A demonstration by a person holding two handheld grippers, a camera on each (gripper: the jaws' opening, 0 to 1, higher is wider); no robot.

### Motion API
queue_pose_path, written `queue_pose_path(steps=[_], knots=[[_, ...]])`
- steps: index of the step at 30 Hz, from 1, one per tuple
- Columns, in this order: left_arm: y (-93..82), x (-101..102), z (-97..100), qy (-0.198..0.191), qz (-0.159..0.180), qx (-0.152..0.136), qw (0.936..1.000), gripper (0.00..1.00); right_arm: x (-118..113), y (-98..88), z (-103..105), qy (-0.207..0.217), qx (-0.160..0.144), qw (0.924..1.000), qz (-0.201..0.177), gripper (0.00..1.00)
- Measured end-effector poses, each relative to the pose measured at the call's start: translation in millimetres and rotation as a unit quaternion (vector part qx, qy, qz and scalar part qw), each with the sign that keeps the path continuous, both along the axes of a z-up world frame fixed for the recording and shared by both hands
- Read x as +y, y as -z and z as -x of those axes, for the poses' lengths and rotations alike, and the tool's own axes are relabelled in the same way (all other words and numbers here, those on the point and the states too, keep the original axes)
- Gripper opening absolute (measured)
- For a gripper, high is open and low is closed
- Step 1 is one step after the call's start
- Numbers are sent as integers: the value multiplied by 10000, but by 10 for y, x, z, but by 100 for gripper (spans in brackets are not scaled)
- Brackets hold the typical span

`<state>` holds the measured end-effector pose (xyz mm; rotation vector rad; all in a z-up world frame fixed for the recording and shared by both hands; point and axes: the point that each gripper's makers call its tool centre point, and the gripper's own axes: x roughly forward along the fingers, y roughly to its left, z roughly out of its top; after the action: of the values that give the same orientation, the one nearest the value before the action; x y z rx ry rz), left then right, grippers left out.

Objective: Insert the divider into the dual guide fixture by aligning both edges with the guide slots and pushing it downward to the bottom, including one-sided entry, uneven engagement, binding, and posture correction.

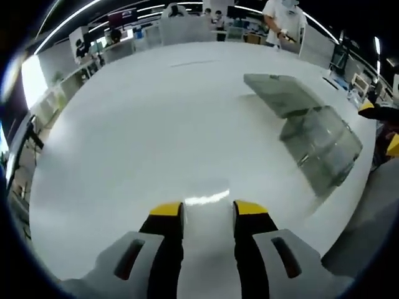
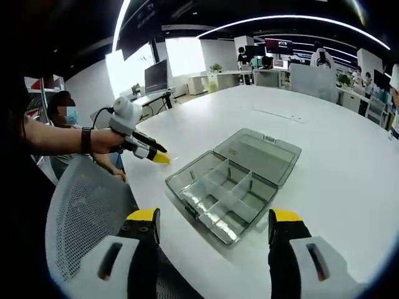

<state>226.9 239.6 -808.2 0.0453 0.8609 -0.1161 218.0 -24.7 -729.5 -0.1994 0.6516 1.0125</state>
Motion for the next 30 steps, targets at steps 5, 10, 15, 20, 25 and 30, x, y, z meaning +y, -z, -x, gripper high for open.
queue_pose_path(steps=[5,10,15,20,25,30], knots=[[-73,-55,-10,66,76,-105,9999,29,29,-1,8,-26,18,10000,-21,68],[-192,-105,1,279,60,-156,9995,4,66,-15,11,-71,14,10000,-49,68],[-229,-193,-11,547,-71,-263,9981,3,96,-32,-2,-88,-8,9999,-83,68],[-114,-387,28,999,-38,-75,9950,12,126,-20,17,-167,0,9998,-54,69],[-86,-601,112,1537,94,0,9881,19,116,-21,28,-168,7,9998,-55,69],[-70,-642,160,1637,193,62,9863,23,101,-27,23,-152,-1,9999,-45,68]])
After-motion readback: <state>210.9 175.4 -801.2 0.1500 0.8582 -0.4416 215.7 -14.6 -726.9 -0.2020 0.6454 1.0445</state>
